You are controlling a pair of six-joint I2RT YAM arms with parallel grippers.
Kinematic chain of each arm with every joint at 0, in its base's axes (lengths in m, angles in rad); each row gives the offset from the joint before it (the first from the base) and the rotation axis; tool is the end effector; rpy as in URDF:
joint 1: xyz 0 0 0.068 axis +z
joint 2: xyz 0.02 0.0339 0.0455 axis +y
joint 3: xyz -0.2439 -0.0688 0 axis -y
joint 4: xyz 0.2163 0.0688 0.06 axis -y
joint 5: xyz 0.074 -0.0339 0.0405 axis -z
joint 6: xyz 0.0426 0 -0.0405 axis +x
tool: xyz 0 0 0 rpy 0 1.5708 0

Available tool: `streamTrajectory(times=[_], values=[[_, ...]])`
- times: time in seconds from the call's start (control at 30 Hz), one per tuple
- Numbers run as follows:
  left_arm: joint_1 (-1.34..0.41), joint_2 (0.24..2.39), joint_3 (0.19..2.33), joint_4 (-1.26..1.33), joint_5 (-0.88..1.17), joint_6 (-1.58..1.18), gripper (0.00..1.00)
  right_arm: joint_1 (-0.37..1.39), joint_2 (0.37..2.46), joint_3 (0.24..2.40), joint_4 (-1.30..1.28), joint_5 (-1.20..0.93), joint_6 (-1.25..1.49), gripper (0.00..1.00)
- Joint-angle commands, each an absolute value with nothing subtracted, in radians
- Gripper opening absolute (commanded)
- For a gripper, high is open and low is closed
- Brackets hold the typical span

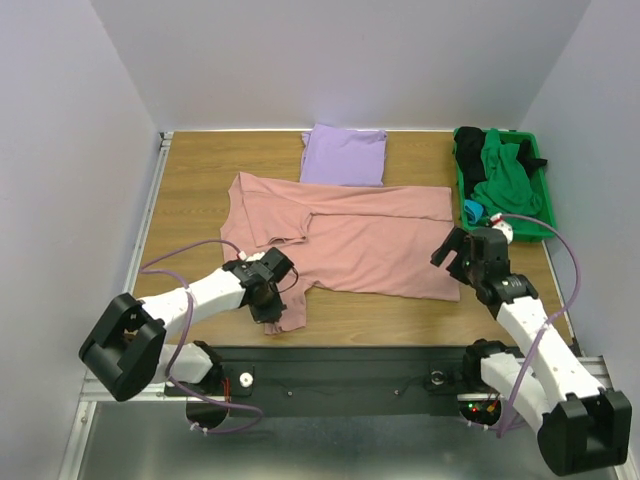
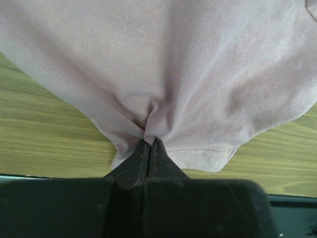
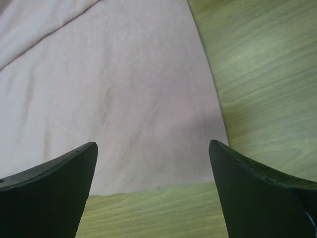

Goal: Fold and stack the t-shirts
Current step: Fold the tshirt

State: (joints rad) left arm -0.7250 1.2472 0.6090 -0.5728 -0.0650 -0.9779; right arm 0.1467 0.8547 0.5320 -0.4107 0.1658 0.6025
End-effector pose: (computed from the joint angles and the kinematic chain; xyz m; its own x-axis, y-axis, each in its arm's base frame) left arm 0.1462 -0.1259 0.1550 -0.9261 -0.2852 -0.2471 -0.2208 0.9406 -0.2580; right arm 0.1694 0.0179 0.2081 -0.5586 0.4825 -0.6747 0.3564 0.8741 0.3300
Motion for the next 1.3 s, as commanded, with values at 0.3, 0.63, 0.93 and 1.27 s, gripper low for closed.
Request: streamTrajectory(times=[0.3, 0.63, 0.93, 1.27], values=[[-0.727, 1.282, 0.719, -0.644, -0.091, -0.893, 0.00, 0.155, 0.828, 0.488, -0.565, 0.098, 0.813, 1.00], [-0.729, 1.308, 0.726, -0.627, -0.081, -0.867, 0.00, 0.153, 0.837, 0.388, -0.514, 0.201, 0.891, 1.00], [-0.727, 1.287, 0.762, -0.630, -0.124, -0.870, 0.00, 0.155, 0.879, 0.393, -0.440, 0.244, 0.877, 0.55], [-0.712, 1.315, 0.862, -0.618, -0.144, -0.828, 0.00, 0.155, 0.948, 0.459, -0.388, 0.229, 0.789, 0.00]])
